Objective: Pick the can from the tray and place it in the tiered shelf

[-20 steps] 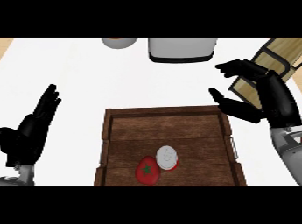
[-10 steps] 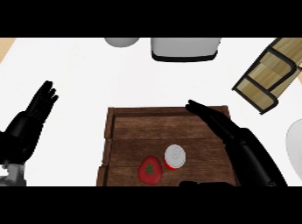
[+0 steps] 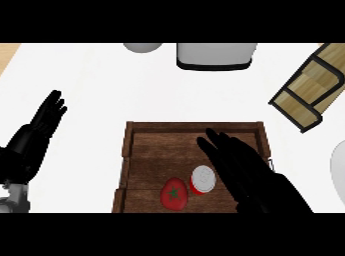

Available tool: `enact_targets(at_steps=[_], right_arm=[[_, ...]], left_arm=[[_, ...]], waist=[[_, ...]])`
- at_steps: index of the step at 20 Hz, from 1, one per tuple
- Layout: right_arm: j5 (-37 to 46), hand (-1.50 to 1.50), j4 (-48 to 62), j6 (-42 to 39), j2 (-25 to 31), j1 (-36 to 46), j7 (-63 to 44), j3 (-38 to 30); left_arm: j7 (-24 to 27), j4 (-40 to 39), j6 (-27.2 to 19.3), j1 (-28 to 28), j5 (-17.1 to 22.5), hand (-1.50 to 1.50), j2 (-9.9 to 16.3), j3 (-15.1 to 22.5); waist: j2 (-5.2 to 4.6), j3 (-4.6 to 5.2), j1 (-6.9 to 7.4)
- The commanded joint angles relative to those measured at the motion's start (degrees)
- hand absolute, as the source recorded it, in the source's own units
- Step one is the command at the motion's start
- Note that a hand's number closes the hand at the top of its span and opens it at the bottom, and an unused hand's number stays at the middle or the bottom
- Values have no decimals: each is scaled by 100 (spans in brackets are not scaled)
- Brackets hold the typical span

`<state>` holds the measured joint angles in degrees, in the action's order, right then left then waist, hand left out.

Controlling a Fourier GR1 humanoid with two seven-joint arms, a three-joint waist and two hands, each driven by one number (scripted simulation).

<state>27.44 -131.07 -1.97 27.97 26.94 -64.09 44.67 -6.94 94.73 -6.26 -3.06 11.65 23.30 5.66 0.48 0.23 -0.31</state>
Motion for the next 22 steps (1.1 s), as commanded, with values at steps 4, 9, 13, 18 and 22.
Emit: enact_targets(at_steps=[4,9,13,18,22], right_arm=[[74,-150,805,-804,-1155,848,-1631,436],[288,-150,1538,-1109,-1313,919,-1622,656],[537,-150,2186,-1201,-1694,1058,-1633,856],[416,-150,2486,-1639,-1894,1147,-1596,576],[558,-150,3025,-1692,-2312,1077,-1655,772]], left_arm=[[-90,131,58,-79,46,0,0,-110],[-111,273,211,93,97,0,67,-112],[62,-131,159,-110,-71,0,-117,-15],[-202,237,159,53,-13,0,-68,-78],[-40,159,198,116,-101,0,-89,-76]], waist=[[-10,-1,75],[-1,-4,92],[-31,-3,24],[-18,-14,59],[-20,-11,69]])
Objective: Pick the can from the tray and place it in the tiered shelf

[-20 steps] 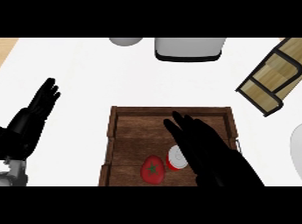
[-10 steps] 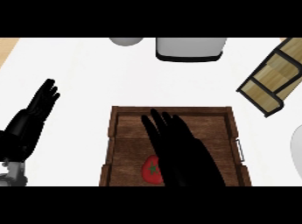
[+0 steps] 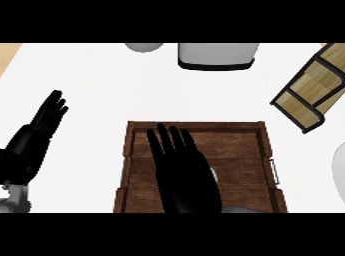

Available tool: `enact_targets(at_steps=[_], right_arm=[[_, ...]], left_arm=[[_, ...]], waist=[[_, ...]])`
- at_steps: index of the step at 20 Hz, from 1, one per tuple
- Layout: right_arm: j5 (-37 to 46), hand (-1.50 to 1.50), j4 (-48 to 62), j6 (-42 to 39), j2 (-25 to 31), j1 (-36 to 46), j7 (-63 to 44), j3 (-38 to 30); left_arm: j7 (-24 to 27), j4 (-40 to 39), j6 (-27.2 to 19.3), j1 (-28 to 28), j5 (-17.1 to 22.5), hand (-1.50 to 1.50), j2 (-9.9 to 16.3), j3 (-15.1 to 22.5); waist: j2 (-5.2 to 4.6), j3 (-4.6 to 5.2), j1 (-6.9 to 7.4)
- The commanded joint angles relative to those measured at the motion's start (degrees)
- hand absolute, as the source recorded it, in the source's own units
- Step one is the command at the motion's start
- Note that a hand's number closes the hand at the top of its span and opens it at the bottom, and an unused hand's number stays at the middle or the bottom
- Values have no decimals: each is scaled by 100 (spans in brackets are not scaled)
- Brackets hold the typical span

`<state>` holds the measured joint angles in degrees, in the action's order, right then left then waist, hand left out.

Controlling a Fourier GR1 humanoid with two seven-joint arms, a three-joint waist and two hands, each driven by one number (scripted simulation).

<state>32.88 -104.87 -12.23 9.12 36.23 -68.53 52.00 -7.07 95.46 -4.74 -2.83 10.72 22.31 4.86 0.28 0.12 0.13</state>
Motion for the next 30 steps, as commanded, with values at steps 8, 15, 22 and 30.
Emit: enact_targets(at_steps=[8,15,22,30], right_arm=[[-80,-150,977,-961,-779,-169,-1413,70],[377,-150,1242,-1248,-467,-230,-1288,87],[390,-150,1163,-1743,-594,-473,-1518,-172],[350,-150,950,-2248,-447,-729,-1329,-608]], left_arm=[[-109,-5,110,-91,48,0,9,-118],[24,-132,-14,-74,-125,0,-153,-71],[-59,-93,128,-39,-17,0,-64,-196],[-107,-46,-6,-80,-194,0,-181,-157]], waist=[[3,-1,-23],[11,0,-67],[18,1,-95],[2,-1,-113]])
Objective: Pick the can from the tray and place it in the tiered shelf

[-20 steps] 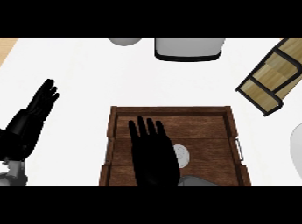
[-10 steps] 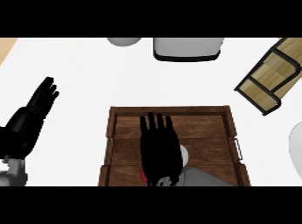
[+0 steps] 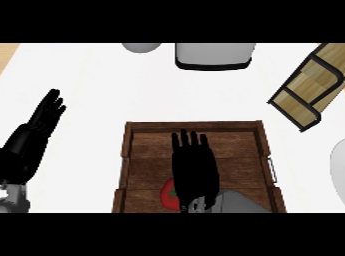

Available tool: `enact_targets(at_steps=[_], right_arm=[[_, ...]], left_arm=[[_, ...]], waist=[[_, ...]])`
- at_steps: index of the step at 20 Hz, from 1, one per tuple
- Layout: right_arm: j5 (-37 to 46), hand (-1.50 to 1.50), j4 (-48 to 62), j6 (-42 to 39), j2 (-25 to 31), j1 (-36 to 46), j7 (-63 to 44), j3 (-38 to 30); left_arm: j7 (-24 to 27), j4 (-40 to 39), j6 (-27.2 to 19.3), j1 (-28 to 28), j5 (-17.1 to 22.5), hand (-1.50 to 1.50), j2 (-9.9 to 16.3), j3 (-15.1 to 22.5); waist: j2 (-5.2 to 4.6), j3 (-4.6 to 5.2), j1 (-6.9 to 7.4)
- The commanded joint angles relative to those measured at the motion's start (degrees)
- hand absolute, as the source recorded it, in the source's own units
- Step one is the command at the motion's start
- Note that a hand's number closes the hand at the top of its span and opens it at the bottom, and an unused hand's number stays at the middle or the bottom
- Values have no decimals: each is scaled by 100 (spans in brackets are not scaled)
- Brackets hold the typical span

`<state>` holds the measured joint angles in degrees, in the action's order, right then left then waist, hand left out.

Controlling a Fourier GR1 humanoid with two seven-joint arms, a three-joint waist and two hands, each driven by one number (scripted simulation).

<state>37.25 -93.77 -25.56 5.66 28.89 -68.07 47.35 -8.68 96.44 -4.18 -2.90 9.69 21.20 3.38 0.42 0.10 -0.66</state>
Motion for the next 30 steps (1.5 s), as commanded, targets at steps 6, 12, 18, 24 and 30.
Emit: enact_targets(at_steps=[6,12,18,24,30], right_arm=[[276,-150,152,-777,-56,-423,-913,-171],[532,-150,-23,-715,-18,-1040,-592,-299],[871,-150,259,-727,-189,-1288,-204,-430],[1677,150,197,-519,-115,-1640,117,-178],[2629,150,141,-106,237,-1410,980,-237]], left_arm=[[49,-141,126,-58,-15,0,-108,6],[-9,29,124,75,-124,0,-110,-26],[-182,-232,208,-445,-31,0,-104,-233],[187,-231,287,-90,-152,0,-215,-207],[-92,-126,332,-187,-225,0,-317,-196]], waist=[[-28,-4,10],[-31,-7,32],[-40,-7,27],[-39,-6,35],[-36,-10,69]])
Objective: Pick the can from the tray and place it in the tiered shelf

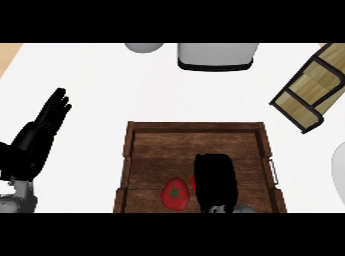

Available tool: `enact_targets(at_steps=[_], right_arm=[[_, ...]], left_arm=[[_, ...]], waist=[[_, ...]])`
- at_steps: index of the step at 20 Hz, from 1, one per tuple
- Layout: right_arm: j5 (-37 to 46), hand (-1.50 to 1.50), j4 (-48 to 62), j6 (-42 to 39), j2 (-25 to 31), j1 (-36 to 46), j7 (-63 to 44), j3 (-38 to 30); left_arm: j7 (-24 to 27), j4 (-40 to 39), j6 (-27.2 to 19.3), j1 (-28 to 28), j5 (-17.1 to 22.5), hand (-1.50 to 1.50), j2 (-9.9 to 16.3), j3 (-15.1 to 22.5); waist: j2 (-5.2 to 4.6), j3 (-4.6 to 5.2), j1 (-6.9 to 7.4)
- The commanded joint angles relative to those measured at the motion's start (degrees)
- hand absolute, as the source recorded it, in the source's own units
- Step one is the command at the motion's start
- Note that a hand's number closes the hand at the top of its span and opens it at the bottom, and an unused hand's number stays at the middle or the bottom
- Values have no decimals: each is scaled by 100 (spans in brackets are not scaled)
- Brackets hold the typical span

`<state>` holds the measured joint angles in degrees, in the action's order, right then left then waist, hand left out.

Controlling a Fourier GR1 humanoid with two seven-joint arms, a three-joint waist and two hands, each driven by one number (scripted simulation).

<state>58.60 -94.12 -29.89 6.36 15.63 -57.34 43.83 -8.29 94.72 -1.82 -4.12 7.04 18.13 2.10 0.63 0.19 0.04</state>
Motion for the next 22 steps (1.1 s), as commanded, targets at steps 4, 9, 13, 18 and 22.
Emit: enact_targets(at_steps=[4,9,13,18,22], right_arm=[[889,150,-135,491,478,-275,264,155],[1162,150,-748,191,-27,415,308,-72],[513,150,-2364,961,767,-693,1309,-156],[-948,150,-3460,1425,1477,-1572,2866,-682],[-1684,150,-4330,1830,1995,-1974,3652,-1785]], left_arm=[[-652,693,-215,56,-257,0,-184,154],[-222,49,-106,-189,-371,0,-284,86],[-181,351,80,264,-61,0,-85,-192],[-217,195,-22,198,-54,0,-68,-337],[-167,296,46,354,-6,0,-51,-350]], waist=[[-51,-22,2],[-58,-19,-17],[-1,-34,-101],[-9,-94,-407],[-9,-92,-415]])
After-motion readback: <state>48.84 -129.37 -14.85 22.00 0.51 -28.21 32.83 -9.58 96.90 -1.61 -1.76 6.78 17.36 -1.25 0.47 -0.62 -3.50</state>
